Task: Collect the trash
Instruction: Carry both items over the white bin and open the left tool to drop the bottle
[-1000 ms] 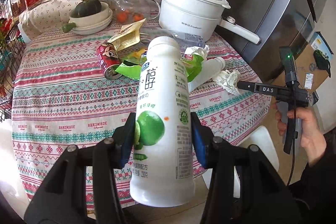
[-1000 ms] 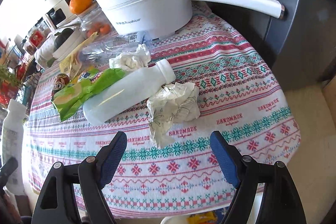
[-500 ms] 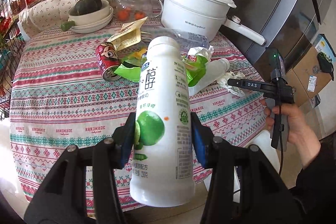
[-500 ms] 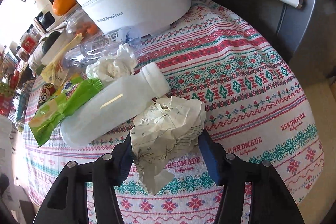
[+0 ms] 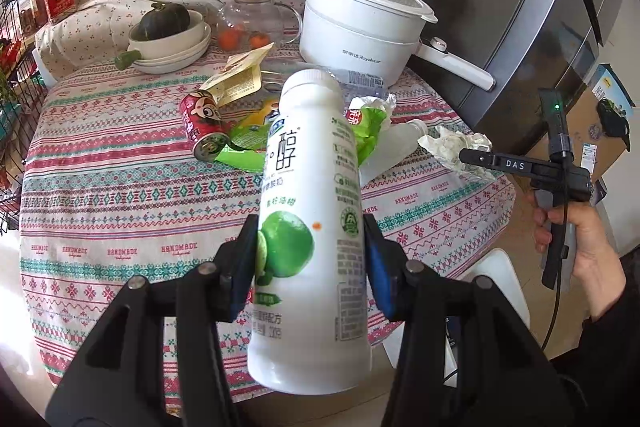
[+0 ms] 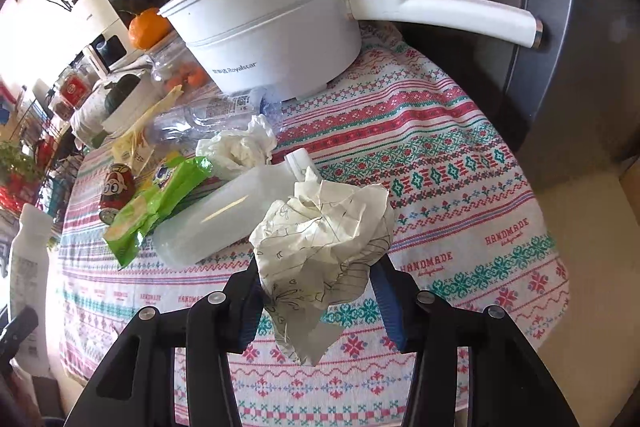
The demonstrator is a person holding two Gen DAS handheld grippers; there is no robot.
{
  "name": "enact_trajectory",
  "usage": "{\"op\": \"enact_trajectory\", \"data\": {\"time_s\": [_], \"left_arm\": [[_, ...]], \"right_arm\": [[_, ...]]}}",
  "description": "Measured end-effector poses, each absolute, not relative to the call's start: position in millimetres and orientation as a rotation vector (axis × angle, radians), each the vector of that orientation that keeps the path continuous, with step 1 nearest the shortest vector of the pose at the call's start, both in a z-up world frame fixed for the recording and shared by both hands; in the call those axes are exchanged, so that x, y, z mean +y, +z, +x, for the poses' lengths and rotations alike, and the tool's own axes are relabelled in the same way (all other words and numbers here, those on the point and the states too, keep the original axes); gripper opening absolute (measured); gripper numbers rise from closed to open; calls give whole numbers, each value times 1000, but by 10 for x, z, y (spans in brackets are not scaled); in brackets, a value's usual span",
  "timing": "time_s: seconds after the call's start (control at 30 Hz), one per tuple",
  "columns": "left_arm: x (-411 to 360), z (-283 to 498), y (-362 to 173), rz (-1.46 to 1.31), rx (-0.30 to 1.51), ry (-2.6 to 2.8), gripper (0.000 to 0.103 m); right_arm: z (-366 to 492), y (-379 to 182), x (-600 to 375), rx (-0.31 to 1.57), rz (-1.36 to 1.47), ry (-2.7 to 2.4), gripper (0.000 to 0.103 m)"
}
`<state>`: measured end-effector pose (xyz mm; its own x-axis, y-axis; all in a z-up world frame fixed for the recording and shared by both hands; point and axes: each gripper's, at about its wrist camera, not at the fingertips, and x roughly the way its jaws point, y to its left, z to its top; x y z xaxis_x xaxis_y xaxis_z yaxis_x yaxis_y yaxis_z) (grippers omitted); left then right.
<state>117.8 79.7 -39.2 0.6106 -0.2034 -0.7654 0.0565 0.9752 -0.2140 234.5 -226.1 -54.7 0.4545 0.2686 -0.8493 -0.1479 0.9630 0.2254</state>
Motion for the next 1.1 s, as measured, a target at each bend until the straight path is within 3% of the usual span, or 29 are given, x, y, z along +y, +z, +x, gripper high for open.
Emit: {"op": "enact_trajectory", "data": {"time_s": [0.57, 1.1], "left_arm": [[179, 851, -378, -68, 932, -359, 51], [-1424, 313, -1009, 235, 1166, -722, 51]], "right_arm": [[1262, -63, -2804, 1063, 90, 246, 49], [372, -262, -3624, 1111, 117, 133, 50]]}}
